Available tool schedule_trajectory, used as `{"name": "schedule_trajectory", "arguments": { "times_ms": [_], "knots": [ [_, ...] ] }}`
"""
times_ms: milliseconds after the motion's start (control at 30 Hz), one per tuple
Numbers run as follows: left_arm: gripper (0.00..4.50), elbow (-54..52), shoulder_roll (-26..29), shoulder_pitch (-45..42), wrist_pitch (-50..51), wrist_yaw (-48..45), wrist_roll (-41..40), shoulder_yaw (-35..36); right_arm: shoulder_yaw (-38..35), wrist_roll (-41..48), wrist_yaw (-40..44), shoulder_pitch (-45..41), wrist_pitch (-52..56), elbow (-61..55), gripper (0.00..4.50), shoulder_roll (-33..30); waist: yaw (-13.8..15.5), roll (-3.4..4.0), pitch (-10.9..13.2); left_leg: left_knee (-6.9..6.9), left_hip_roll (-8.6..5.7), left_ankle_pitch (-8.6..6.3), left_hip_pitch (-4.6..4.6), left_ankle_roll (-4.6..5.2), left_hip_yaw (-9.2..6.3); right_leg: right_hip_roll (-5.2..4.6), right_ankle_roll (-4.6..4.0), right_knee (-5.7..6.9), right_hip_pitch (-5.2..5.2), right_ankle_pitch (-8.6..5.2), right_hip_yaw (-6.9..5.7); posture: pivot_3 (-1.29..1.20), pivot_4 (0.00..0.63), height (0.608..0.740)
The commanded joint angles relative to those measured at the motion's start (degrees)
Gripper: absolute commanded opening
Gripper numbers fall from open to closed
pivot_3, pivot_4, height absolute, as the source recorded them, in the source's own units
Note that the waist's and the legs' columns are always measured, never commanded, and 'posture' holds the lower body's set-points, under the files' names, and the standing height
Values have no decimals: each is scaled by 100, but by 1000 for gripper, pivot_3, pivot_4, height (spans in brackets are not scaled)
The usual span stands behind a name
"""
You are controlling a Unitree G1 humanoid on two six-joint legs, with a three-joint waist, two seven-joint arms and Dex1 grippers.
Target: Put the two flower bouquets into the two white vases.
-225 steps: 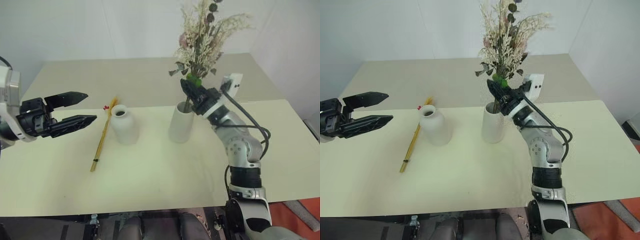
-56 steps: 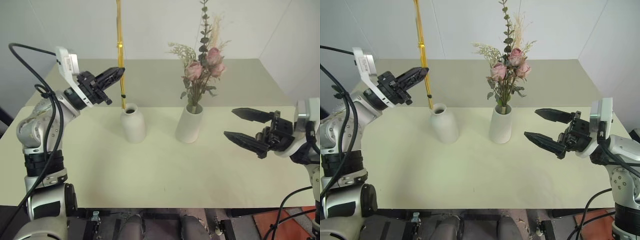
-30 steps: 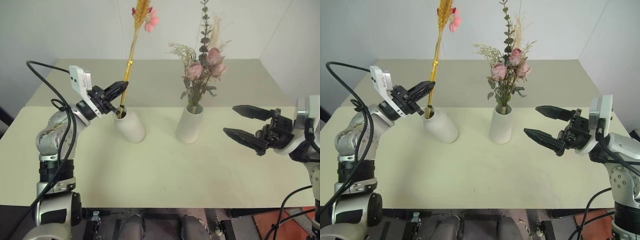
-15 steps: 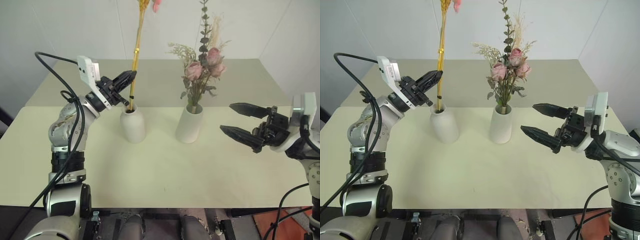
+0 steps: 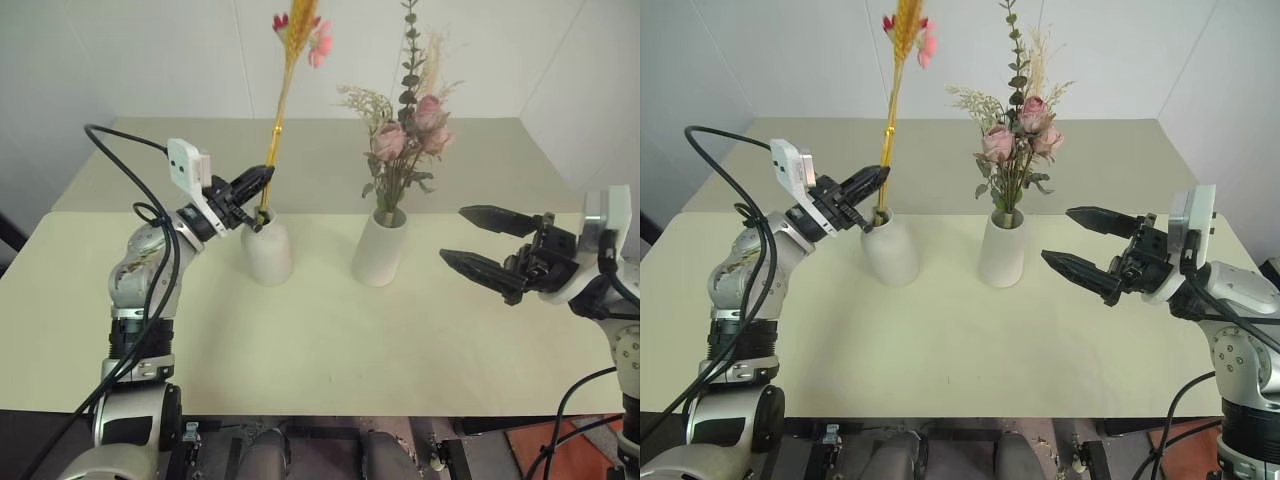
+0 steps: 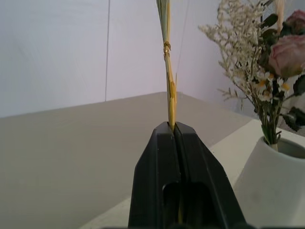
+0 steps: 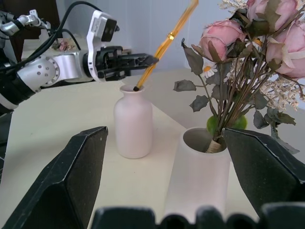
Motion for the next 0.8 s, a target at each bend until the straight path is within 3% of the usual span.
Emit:
{"name": "schedule_trajectory", "arguments": {
  "times_ms": [33, 67, 200, 567, 800],
  "knots": [
    [23, -243, 23, -41, -206, -4, 24, 60, -103, 44, -43, -15, -122, -136, 4500, 5, 1, 0, 0, 0, 0, 0, 1, 0, 0, 0, 0, 0, 0, 0, 0, 0, 150, 740],
    [23, -237, 26, -32, -221, -6, 36, 58, -100, 40, -49, -16, -124, -132, 4500, 6, 2, 0, 0, 0, 0, 0, 0, 0, 0, 0, 0, 0, 0, 0, 0, 0, 150, 740],
    [906, -280, 103, -5, -88, -4, 29, 58, -78, 12, -58, -52, -145, -79, 4500, 10, 3, 0, 0, 0, 0, 0, 0, 0, 0, 0, 0, -1, 0, 0, 0, 0, 150, 740],
    [4344, -1068, 579, 464, 683, 78, -479, 536, -26, -80, -40, -120, -199, 47, 4500, 9, -26, 0, 0, -1, 1, 0, 1, 0, 0, 1, 0, 0, -1, 0, 0, 0, 150, 740],
    [4489, -1386, 1083, 842, 1469, 233, -971, 967, 69, -148, -10, -223, -237, 167, 4500, 14, -16, 1, 0, -2, 2, 0, 4, 0, -1, 0, 0, 2, 0, 0, 0, 0, 150, 740]
  ]
}}
